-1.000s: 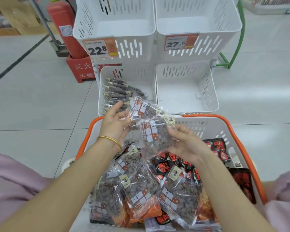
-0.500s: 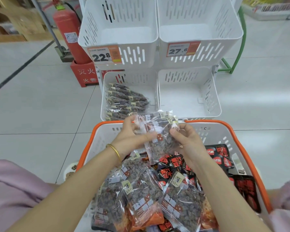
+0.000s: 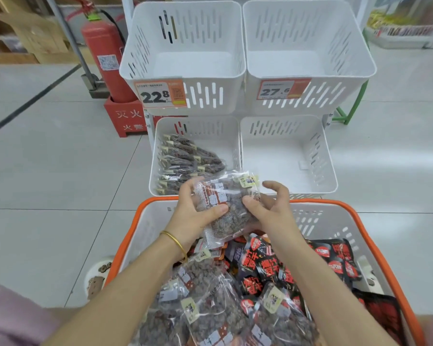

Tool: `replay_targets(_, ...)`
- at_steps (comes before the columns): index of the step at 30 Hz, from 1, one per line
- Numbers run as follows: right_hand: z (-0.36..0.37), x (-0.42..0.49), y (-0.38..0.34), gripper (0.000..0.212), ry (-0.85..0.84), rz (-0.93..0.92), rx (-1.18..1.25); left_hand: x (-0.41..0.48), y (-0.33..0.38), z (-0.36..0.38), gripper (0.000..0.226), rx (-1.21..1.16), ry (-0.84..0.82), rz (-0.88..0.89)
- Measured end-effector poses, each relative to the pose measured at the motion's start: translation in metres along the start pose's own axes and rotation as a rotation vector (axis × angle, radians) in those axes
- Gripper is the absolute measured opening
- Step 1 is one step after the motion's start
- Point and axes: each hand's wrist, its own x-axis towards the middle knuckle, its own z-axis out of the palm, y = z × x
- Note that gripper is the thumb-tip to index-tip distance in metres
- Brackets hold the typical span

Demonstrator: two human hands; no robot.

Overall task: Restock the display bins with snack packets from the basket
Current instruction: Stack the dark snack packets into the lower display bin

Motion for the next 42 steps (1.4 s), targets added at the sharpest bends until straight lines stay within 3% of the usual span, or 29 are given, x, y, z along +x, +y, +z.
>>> replay_targets(2,-0.007,0.014,-0.013,0.075,-0.122,0.157,0.019,0.015,-0.007,-0.004,0.084,-0.077,-0.03,0.003)
replay_targets(3,-0.008,0.019,-0.021,0.077,-0.21,0.215,0.019,0.023,-0.01,-0.006,0.085,-0.084,-0.045,0.011)
replay_targets(6,0.001,0.039,-0.031,0.058,-0.311,0.175,0.018,0.045,-0.005,-0.009,0.084,0.029,-0.048,0.058)
replay_targets(10,0.016,0.083,-0.041,0.043,-0.1,-0.164,-0.114,0.082,0.006,-0.025,0.054,0.353,0.046,0.181)
replay_targets(13,0.025,0.124,-0.044,0.049,0.081,-0.483,-0.706,0.11,-0.002,-0.05,0.049,0.78,0.189,0.24)
replay_targets(15,0.038,0.151,-0.039,0.052,0.208,-0.673,-1.109,0.126,-0.017,-0.061,0.049,1.073,0.144,0.236)
replay_targets(19,0.061,0.214,-0.018,0.056,0.221,-1.015,-1.444,0.137,-0.041,-0.063,0.054,1.25,0.035,0.199)
replay_targets(24,0.081,0.268,0.005,0.057,0.17,-0.832,-1.62,0.139,-0.043,-0.063,0.078,1.303,0.016,0.256)
replay_targets(29,0.089,0.304,0.011,0.051,-0.119,-0.594,-1.489,0.141,-0.044,-0.062,0.073,1.31,-0.002,0.218)
replay_targets(35,0.079,0.32,0.007,0.051,-0.396,-0.613,-1.498,0.142,-0.044,-0.062,0.067,1.329,-0.015,0.223)
replay_targets(38,0.086,0.318,0.01,0.054,-0.422,-0.595,-1.517,0.142,-0.045,-0.062,0.054,1.319,-0.03,0.216)
replay_targets(42,0.098,0.316,0.008,0.057,-0.405,-0.529,-1.452,0.143,-0.045,-0.062,0.053,1.302,-0.023,0.216)
